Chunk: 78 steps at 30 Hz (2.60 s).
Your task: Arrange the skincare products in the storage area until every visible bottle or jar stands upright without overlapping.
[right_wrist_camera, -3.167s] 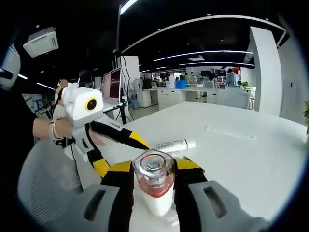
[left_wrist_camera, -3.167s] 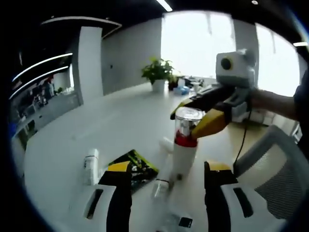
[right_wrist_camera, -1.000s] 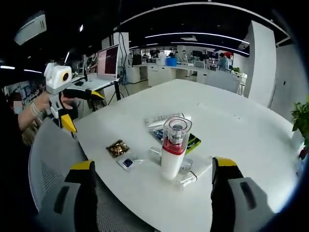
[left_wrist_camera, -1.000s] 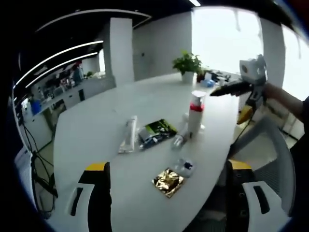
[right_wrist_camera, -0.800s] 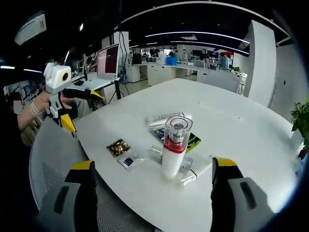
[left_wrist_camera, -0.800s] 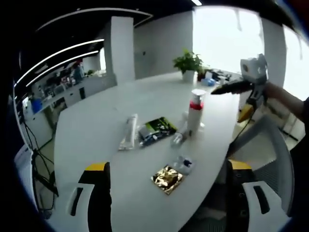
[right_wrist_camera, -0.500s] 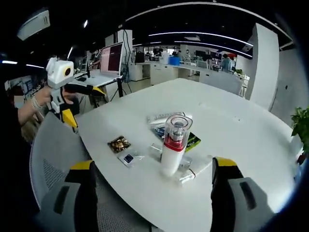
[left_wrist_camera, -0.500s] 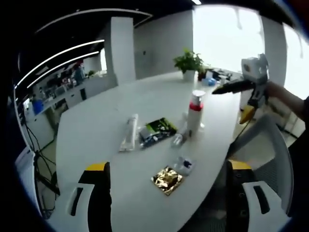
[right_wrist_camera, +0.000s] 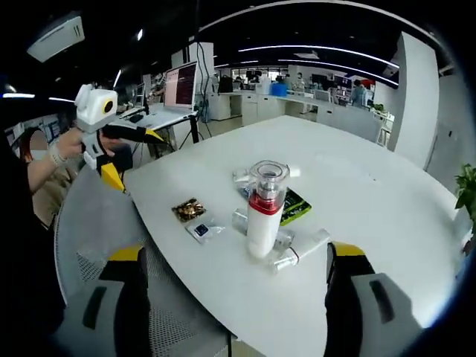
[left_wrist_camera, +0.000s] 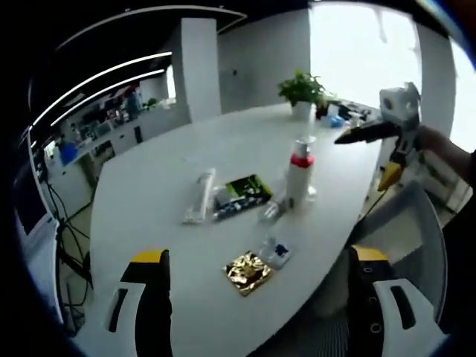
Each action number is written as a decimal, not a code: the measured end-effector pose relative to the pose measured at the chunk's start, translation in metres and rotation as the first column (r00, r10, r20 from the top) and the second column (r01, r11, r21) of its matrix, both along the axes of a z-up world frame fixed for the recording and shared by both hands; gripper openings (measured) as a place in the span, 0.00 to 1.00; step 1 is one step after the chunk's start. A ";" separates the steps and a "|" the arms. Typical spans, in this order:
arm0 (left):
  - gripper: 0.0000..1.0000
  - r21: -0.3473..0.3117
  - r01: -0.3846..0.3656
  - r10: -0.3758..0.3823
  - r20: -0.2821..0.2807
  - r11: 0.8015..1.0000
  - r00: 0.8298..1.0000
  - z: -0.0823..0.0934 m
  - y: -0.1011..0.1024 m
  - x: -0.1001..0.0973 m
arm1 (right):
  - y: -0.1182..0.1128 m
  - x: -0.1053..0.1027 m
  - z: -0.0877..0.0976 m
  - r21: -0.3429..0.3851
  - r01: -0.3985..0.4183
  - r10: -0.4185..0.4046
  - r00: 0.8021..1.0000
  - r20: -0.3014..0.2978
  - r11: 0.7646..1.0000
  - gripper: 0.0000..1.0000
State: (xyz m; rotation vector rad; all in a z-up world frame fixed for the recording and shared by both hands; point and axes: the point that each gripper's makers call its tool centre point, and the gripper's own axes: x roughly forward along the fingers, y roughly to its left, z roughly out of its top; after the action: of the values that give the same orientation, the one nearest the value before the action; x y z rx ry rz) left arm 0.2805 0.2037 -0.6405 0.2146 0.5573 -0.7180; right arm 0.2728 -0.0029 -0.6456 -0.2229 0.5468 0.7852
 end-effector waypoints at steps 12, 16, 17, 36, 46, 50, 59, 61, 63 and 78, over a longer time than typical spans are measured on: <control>0.97 0.047 -0.042 0.042 -0.003 0.998 0.999 0.003 -0.006 -0.007 | 0.006 -0.002 -0.003 0.000 -0.059 0.059 0.998 -0.009 0.998 1.00; 0.97 0.067 -0.013 0.013 0.011 0.998 1.000 0.005 0.002 0.017 | 0.011 0.002 -0.001 -0.010 -0.047 0.047 0.999 -0.002 0.999 1.00; 0.97 0.070 -0.006 0.005 0.016 0.998 1.000 0.006 0.002 0.022 | 0.011 0.002 0.000 -0.009 -0.044 0.044 0.999 0.000 0.999 1.00; 0.97 0.115 0.135 -0.133 -0.026 0.984 0.991 -0.018 -0.007 0.118 | 0.013 0.024 0.000 0.012 0.059 -0.059 0.998 -0.021 0.998 1.00; 0.92 0.092 0.185 -0.177 -0.087 0.978 0.980 -0.037 -0.021 0.158 | 0.012 0.032 0.003 0.013 0.078 -0.077 0.996 -0.042 0.997 1.00; 0.89 0.101 0.200 -0.190 -0.102 0.975 0.977 -0.047 -0.027 0.173 | 0.013 0.035 0.001 0.017 0.089 -0.088 0.995 -0.051 0.996 1.00; 0.77 0.067 0.189 -0.179 -0.131 0.980 0.975 -0.066 -0.034 0.211 | 0.007 0.041 -0.007 0.003 0.117 -0.117 0.990 -0.081 0.993 1.00; 0.74 0.059 0.186 -0.177 -0.142 0.981 0.974 -0.069 -0.037 0.208 | 0.005 0.042 -0.008 0.004 0.127 -0.126 0.988 -0.087 0.992 1.00; 0.72 0.061 0.183 -0.172 -0.154 0.981 0.973 -0.075 -0.038 0.213 | 0.004 0.044 -0.010 0.003 0.132 -0.132 0.987 -0.093 0.991 1.00; 0.53 0.089 0.134 -0.114 -0.198 0.987 0.973 -0.118 -0.047 0.249 | 0.007 0.045 -0.027 0.011 0.156 -0.152 0.976 -0.156 0.988 1.00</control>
State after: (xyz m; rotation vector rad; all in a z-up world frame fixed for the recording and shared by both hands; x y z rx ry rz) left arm 0.5294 0.1568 -0.7588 0.2787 0.7717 -0.8379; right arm 0.3183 0.0037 -0.6729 -0.0969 0.6932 0.6609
